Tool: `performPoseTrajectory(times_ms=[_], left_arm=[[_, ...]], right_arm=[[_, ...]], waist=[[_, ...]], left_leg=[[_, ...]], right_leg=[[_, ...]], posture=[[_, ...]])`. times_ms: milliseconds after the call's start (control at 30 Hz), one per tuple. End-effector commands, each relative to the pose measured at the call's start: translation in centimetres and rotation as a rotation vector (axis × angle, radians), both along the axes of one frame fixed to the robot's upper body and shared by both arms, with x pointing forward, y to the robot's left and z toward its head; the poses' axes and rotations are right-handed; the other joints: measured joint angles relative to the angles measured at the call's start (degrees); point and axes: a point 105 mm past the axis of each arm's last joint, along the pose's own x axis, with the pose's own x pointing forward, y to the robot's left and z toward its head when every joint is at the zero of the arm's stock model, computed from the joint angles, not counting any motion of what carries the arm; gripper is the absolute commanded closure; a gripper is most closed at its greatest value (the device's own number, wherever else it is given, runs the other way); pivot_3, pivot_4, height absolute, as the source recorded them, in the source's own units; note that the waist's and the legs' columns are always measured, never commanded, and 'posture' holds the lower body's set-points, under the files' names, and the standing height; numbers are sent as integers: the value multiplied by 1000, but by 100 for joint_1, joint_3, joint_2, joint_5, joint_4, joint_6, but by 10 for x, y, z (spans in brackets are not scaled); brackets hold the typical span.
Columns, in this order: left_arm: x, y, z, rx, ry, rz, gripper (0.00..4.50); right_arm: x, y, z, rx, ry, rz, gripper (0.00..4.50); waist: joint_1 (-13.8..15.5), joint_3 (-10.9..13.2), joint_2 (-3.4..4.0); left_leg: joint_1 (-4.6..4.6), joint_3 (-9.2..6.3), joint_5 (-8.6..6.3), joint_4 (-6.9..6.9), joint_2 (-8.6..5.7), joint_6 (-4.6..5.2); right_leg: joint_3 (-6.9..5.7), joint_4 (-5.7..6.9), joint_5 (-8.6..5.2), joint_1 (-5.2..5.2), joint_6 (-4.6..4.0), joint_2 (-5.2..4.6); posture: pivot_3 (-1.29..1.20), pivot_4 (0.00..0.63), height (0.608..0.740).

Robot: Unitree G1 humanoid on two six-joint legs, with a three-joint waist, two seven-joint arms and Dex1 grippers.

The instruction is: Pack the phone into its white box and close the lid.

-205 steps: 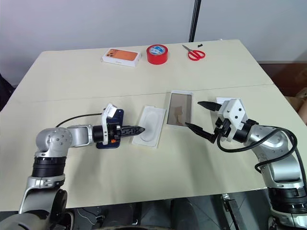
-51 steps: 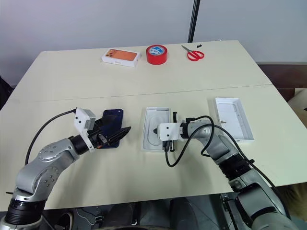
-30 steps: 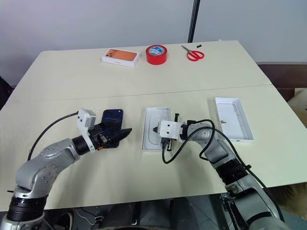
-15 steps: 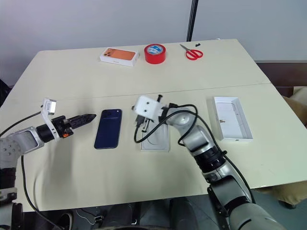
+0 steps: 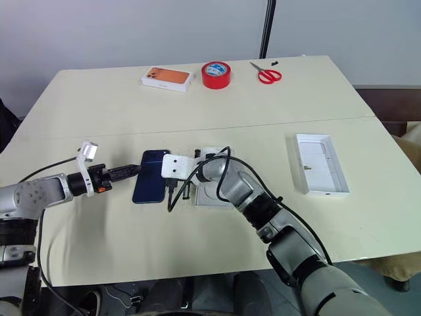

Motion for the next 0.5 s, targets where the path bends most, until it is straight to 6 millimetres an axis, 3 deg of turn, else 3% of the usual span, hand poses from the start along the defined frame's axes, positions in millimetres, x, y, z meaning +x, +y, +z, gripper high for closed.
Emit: performPoseTrajectory(times_ms=[33,267,500], left_arm=[[-28,-26,-48,-4,261,-90,0],[-30,-41,-51,-31,332,-98,0],[-33,-74,-43,-135,363,-162,0]], right_arm=[[1,10,4,-4,-41,13,4444],[0,8,4,-33,-75,20,4444],[-1,10,5,-24,-82,28,4444]], waist=[[-11,-10,5],[0,-69,41],[18,-100,59]], left_leg=[[2,0,0,0,0,0],[6,-1,-2,-1,-2,3],[8,-13,-3,0,-6,6]], right_leg=[[0,0,0,0,0,0],[1,-4,0,8,1,-3],[1,-13,-1,17,1,-6]], posture=[[0,150,740],[0,150,740],[0,150,740]])
